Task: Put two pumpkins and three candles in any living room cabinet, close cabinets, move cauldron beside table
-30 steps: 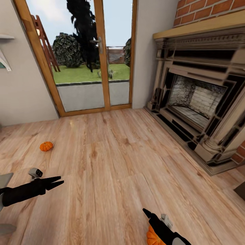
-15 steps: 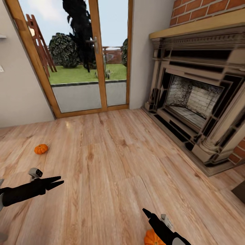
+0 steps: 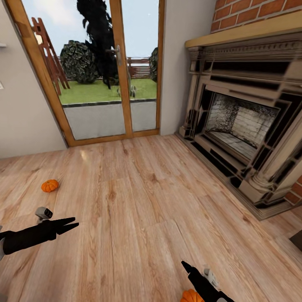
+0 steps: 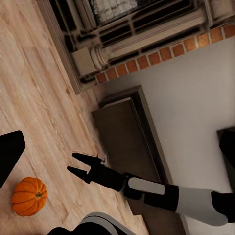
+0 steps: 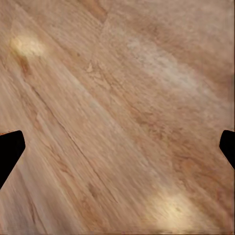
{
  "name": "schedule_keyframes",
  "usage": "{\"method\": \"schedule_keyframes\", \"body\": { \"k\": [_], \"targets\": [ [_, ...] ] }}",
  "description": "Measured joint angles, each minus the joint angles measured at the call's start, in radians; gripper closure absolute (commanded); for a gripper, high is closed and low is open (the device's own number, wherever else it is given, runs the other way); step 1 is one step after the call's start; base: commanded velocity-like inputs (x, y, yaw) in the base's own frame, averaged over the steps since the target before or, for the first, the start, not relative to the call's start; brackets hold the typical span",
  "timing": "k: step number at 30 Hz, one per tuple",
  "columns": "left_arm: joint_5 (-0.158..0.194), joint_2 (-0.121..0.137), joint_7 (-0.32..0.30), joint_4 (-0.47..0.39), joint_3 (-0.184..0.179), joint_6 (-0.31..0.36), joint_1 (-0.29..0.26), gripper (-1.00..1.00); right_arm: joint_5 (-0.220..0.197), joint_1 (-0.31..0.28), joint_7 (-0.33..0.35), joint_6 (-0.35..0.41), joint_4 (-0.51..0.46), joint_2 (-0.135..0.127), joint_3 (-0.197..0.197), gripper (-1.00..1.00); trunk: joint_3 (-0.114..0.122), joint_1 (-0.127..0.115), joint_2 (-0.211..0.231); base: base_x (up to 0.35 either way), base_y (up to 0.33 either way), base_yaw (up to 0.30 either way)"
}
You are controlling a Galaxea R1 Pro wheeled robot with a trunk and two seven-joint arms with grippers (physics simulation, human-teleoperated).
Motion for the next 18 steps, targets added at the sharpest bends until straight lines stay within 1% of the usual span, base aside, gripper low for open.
{"method": "schedule_keyframes", "body": {
  "k": [5,7,10,11,13,17,18],
  "targets": [
    [-0.007,-0.001,0.005,-0.006,-0.006,-0.001,0.0,-1.0,-0.004,0.0,-0.064,0.001,0.225,0.003,-0.011,-1.0,0.0,0.0,0.0,0.001,0.0,0.0],
    [-0.01,-0.001,0.009,-0.01,-0.01,-0.001,0.0,-1.0,-0.005,0.0,-0.084,-0.001,0.274,0.004,-0.012,-1.0,0.0,0.0,0.0,0.0,0.0,0.0],
    [-0.024,-0.002,0.014,-0.013,-0.012,-0.001,0.0,-1.0,-0.008,0.0,-0.158,-0.005,0.3,0.004,-0.013,-1.0,0.0,0.0,0.0,0.0,0.0,0.0],
    [-0.038,-0.003,0.015,-0.014,-0.013,-0.001,0.0,-1.0,-0.009,0.0,-0.188,-0.007,0.302,0.004,-0.013,-1.0,0.0,0.0,0.0,0.0,0.0,0.0],
    [-0.083,-0.007,0.019,-0.016,-0.013,0.0,0.0,-1.0,-0.009,0.0,-0.232,-0.013,0.304,0.004,-0.013,-1.0,0.0,0.0,0.0,0.0,0.0,0.0],
    [-0.183,-0.017,0.024,-0.02,-0.011,0.001,-0.002,-1.0,-0.01,-0.001,-0.263,-0.041,0.305,0.004,-0.013,-1.0,0.0,0.0,0.0,0.0,0.0,0.0],
    [-0.197,-0.02,0.024,-0.023,-0.012,0.001,-0.003,-1.0,-0.01,-0.001,-0.265,-0.043,0.305,0.004,-0.013,-1.0,0.0,0.0,0.0,0.0,0.0,0.0]
  ]
}}
